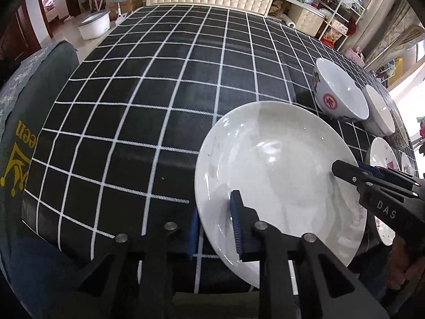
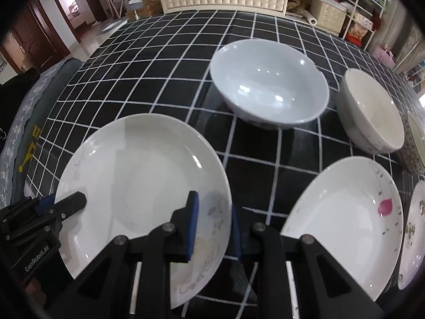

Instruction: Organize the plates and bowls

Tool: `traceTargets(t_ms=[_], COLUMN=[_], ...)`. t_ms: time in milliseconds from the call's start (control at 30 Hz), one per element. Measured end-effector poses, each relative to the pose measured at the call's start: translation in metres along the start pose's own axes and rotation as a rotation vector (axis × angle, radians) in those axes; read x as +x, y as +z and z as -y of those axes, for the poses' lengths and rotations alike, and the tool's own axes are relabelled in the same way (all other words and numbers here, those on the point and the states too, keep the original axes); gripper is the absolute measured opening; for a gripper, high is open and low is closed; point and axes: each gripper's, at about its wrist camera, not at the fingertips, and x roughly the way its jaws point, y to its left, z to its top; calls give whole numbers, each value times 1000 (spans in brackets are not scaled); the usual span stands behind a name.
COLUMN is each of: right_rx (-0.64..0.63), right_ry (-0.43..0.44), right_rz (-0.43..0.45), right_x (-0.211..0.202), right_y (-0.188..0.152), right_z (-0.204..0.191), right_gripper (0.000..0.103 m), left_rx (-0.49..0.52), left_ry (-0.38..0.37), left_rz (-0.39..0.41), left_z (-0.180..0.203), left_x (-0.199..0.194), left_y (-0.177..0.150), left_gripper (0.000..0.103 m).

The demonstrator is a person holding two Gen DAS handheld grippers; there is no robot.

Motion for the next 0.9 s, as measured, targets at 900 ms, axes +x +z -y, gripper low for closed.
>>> traceTargets(t_ms=[900], right_rx=[92], right_ry=[62], right_rz=[139], right_x=[-70], right_y=[-36], right_z=[67], right_gripper=[27], left_rx=[79], left_ry=[-72], left_rz=[90], left_z=[62], left_x=[-59], left_y=[-8], left_gripper=[20])
